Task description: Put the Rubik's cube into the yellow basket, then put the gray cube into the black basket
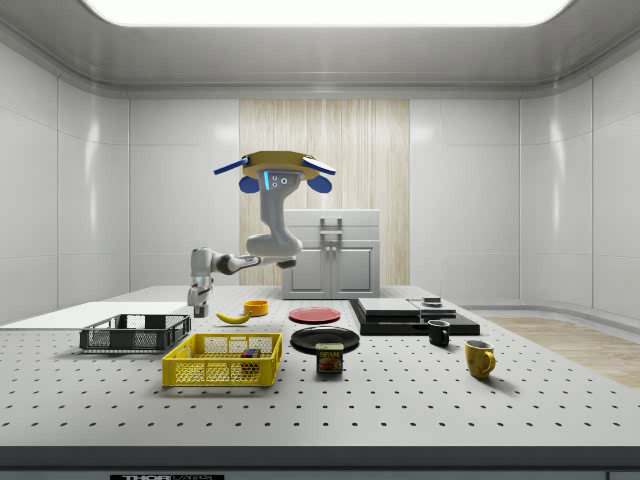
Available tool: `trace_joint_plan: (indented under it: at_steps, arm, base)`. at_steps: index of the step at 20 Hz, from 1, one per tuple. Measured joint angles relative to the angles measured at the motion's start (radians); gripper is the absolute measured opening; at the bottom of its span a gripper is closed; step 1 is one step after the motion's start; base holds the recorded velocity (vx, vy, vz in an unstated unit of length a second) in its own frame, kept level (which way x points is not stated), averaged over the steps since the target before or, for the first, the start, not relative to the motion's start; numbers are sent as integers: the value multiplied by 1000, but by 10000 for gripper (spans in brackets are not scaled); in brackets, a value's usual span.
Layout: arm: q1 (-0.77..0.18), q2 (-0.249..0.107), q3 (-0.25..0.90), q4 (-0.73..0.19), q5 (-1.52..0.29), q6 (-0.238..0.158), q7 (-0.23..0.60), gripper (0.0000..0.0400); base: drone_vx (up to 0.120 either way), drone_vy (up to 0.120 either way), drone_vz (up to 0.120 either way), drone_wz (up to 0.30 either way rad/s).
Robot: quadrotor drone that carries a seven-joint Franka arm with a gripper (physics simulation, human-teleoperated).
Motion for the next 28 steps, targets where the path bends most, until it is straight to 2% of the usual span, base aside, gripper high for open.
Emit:
trace_joint_plan:
  at_steps: [28]
  arm:
    - [-3,-8,1,0,3,7,2,250]
  base:
    - [120,0,0,0]
